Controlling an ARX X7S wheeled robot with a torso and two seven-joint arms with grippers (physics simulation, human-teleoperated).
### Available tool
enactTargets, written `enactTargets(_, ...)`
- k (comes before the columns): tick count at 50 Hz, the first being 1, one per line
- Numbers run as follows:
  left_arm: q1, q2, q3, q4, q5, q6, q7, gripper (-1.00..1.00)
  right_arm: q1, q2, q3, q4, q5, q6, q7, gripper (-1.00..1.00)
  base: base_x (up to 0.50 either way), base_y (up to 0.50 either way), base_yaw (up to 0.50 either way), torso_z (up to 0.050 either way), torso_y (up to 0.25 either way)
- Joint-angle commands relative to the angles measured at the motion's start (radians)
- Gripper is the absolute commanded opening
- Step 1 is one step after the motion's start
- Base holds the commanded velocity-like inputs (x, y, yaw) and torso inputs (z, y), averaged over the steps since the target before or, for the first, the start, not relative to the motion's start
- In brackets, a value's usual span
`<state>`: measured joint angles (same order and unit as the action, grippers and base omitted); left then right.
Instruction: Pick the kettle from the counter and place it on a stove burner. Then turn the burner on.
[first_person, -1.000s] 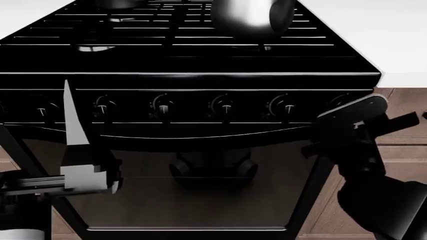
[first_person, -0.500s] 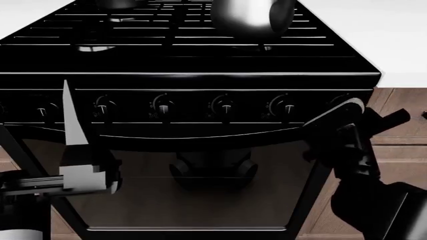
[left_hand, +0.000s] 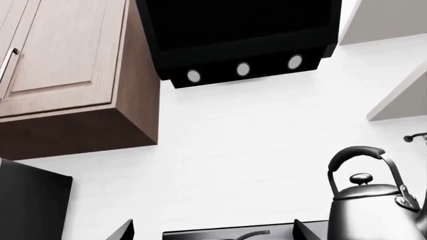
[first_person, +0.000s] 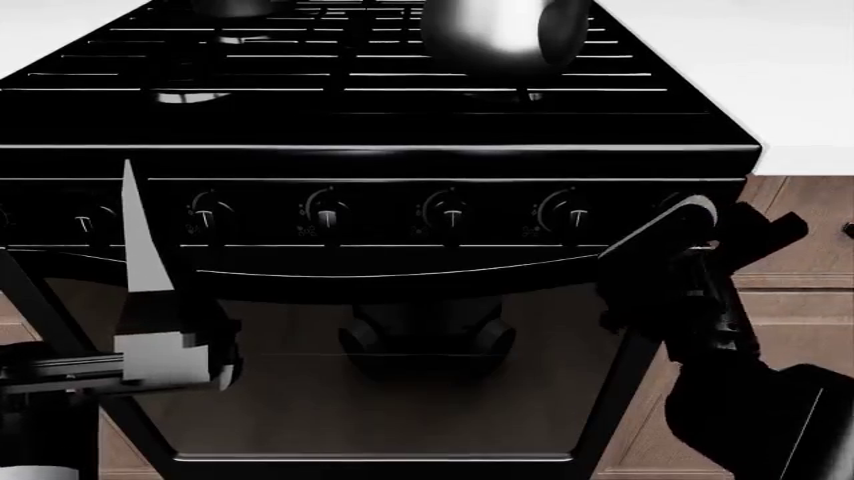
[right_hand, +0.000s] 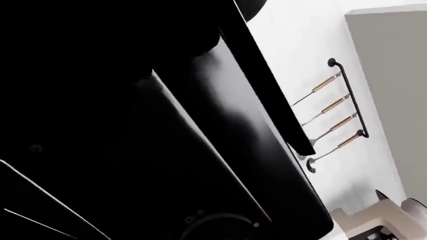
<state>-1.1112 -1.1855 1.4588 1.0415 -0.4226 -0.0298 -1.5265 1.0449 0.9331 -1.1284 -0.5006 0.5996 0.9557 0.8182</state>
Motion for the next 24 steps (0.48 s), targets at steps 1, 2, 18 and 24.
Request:
enactTargets(1, -0.014, 0.000, 0.016, 0.002, 0.001, 0.002, -0.005, 1.00, -0.004, 0.047, 0.023, -0.119, 0.140, -0.037, -0.010, 1.00, 0.00, 0.00, 0.00, 0.000, 0.000)
enactTargets(2, -0.015, -0.001, 0.018, 0.002, 0.002, 0.003, -0.005, 1.00, -0.009, 0.050, 0.022, -0.129, 0.140, -0.037, -0.005, 1.00, 0.00, 0.00, 0.00, 0.000, 0.000)
enactTargets(18, -0.041, -0.002, 0.050, 0.002, 0.004, 0.009, -0.016, 1.00, -0.018, 0.119, 0.071, -0.296, 0.216, -0.005, 0.086, 1.00, 0.00, 0.00, 0.00, 0.000, 0.000)
enactTargets(24, -0.047, -0.003, 0.057, 0.002, 0.004, 0.012, -0.019, 1.00, -0.007, 0.133, 0.099, -0.355, 0.260, 0.012, 0.125, 1.00, 0.00, 0.00, 0.00, 0.000, 0.000)
